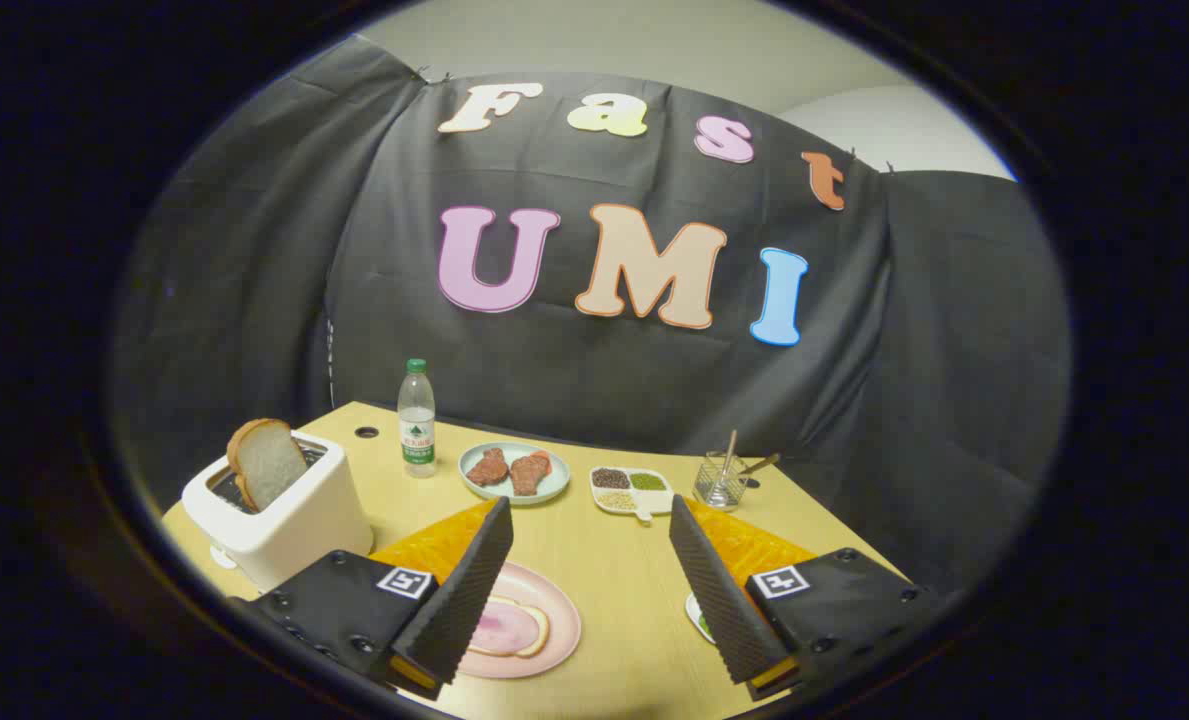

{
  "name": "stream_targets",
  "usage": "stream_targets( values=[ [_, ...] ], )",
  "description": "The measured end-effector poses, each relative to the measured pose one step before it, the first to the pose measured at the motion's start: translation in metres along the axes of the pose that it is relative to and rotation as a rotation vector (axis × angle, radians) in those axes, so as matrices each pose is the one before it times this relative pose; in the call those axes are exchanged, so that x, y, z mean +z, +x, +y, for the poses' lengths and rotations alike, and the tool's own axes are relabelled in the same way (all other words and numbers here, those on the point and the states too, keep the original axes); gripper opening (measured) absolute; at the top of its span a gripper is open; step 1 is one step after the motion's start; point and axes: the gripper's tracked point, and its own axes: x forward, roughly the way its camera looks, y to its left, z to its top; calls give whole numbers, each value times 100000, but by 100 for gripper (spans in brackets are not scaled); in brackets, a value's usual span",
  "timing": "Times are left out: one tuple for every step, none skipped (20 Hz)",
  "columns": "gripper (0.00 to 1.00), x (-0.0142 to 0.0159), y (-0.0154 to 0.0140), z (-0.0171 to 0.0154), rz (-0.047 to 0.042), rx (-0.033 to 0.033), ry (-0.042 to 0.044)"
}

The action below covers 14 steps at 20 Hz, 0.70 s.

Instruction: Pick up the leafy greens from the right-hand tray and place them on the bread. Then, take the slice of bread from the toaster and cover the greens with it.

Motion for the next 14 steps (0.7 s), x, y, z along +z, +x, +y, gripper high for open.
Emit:
stream_targets(
  values=[
    [96,151,-112,53,-430,767,108],
    [96,95,-60,81,-337,973,-84],
    [96,-58,-143,53,-335,1128,-333],
    [96,46,-25,-87,-87,1198,-344],
    [96,-64,-16,-29,-144,1427,-72],
    [96,-47,-18,18,-3,1849,117],
    [96,-235,70,-7,266,1604,-55],
    [96,18,-32,-372,44,977,-80],
    [96,-63,-6,-432,-36,989,179],
    [96,56,22,-406,-91,1318,273],
    [96,-80,33,-300,-238,1451,22],
    [96,-54,-12,-635,-159,1067,-335],
    [96,-45,-22,-594,145,722,-216],
    [96,-39,-48,-726,-12,581,128]
  ],
)
